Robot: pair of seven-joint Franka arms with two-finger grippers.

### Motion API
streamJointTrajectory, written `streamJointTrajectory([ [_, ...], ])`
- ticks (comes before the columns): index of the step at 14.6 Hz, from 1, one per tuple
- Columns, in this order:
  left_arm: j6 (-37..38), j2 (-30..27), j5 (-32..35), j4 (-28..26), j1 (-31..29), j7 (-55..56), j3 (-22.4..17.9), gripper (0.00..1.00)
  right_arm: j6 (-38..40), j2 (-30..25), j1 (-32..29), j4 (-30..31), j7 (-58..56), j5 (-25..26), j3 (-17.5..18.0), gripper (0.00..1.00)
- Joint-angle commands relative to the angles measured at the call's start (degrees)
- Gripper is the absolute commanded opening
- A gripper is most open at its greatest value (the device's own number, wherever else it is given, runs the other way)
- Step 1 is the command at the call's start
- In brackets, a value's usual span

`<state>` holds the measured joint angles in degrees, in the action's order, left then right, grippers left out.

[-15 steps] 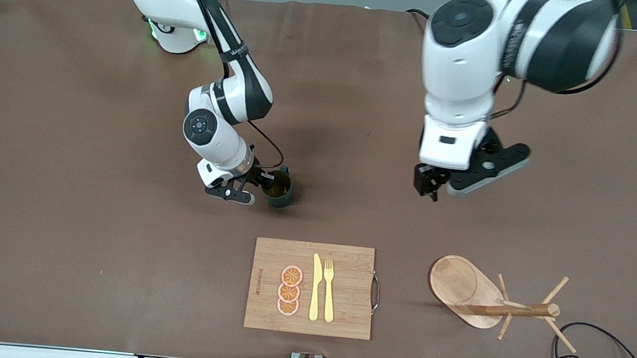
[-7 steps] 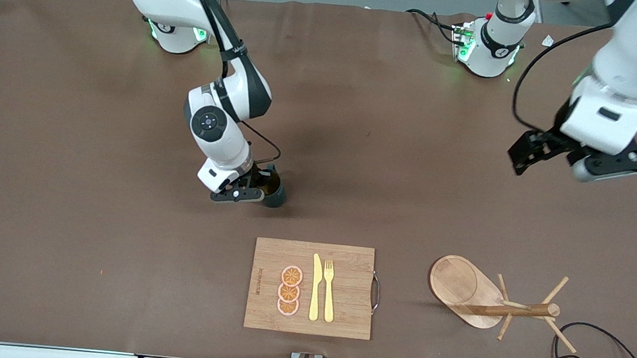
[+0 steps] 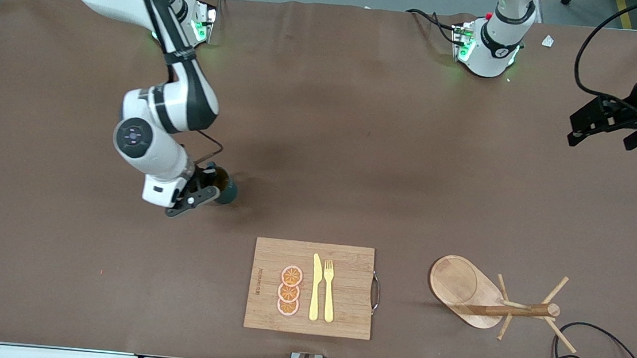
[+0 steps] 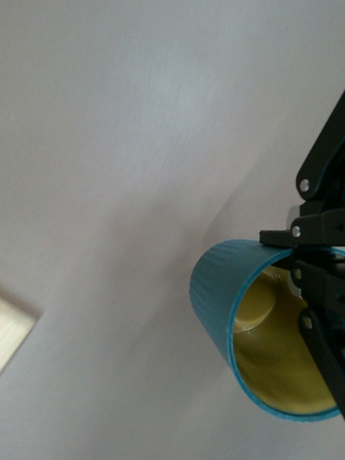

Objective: Transfer cup from left to right arm and place
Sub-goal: 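Carry the teal mug with the right gripper away from the cutting board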

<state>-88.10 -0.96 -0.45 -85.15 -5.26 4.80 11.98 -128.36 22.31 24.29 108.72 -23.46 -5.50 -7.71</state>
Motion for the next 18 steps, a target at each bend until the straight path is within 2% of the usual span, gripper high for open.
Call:
streamJointTrajectory([
  [1,1.44,-2.82,-3.32,-2.48,-1.41,-4.62,-1.87,1.0,1.44,-5.51,-4.32,4.2,-9.11,5.84,0.85,0.0],
  [6,2.05,-3.61,-3.16,-2.92,-0.72,-3.4,-2.05,1.0,0.83,-7.54,-15.75,6.59,-38.98,6.11,0.94,0.01],
  [10,1.97,-3.44,-0.36,-3.0,4.8,-2.79,-4.24,1.0,-5.39,-7.02,-23.22,9.74,-57.45,6.11,0.94,0.01],
  [12,2.14,-3.44,1.76,-3.27,7.89,-0.77,-5.3,1.0,-7.34,-6.84,-25.07,10.63,-64.05,6.11,0.94,0.01],
  [18,0.74,-2.91,1.24,-3.18,7.55,0.03,-5.13,1.0,-8.75,-3.5,-25.61,10.81,-71.72,6.02,1.03,0.01],
])
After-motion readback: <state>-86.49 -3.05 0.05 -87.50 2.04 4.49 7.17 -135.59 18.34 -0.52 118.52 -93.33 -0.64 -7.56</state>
